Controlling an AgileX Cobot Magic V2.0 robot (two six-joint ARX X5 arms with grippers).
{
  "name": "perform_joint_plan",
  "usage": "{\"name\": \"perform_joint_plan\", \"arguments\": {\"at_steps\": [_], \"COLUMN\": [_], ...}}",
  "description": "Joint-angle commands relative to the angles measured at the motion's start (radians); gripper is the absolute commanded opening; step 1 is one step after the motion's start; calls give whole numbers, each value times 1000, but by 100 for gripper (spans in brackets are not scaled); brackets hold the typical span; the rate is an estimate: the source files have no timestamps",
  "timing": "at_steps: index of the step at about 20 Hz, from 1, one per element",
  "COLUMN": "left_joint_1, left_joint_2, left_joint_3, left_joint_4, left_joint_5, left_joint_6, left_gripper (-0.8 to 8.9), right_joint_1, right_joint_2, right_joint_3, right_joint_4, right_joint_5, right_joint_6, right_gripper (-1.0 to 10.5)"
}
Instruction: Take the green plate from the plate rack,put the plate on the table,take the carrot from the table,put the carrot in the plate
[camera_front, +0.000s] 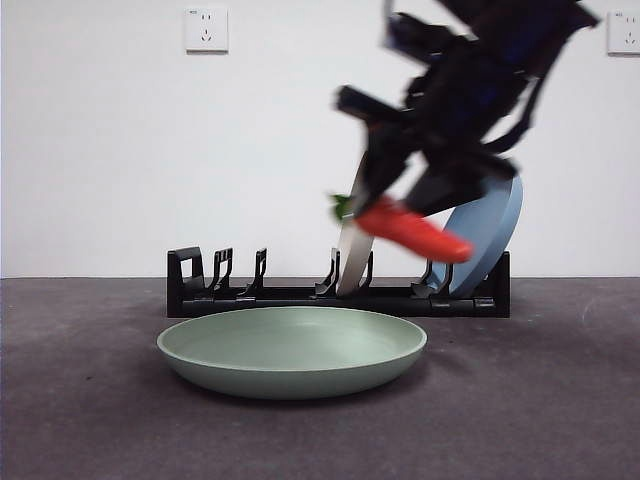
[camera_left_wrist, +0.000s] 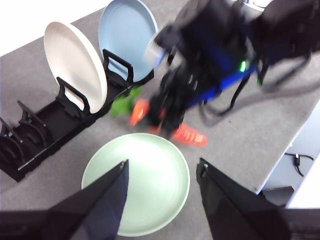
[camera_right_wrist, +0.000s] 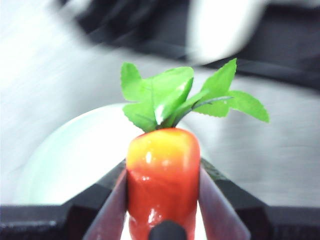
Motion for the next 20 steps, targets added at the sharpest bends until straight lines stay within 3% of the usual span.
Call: {"name": "perform_joint_plan", "arguments": {"at_steps": [1,7,13,15,17,18,20], "left_joint_1": [-1,-1,-1,-1,-1,-1,-1], "left_joint_2": [0,0,0,0,0,0,0], "left_joint_3": [-4,-4,-4,-4,-4,-4,-4], "left_joint_4": [-21,-37,-48,-48,-49,-50,-55], "left_joint_5": [-1,-1,-2,-1,-1,-2,-2], "left_joint_6": [-6,-6,-6,-6,-6,-6,-6], "left_gripper": [229,229,229,229,229,229,229], "right_joint_1": [76,145,146,146,146,146,146], "right_joint_2": [66,266,340,340,340,335,309], "right_joint_3": [-5,-5,-4,-4,-4,-4,-4], "right_joint_4": [91,274,304,304,303,301,276], "right_joint_5": [9,30,29,26,22,22,22], "right_joint_6": [65,115,120,121,121,122,122], "right_gripper": [-17,-17,-14,148,479,581,586]}}
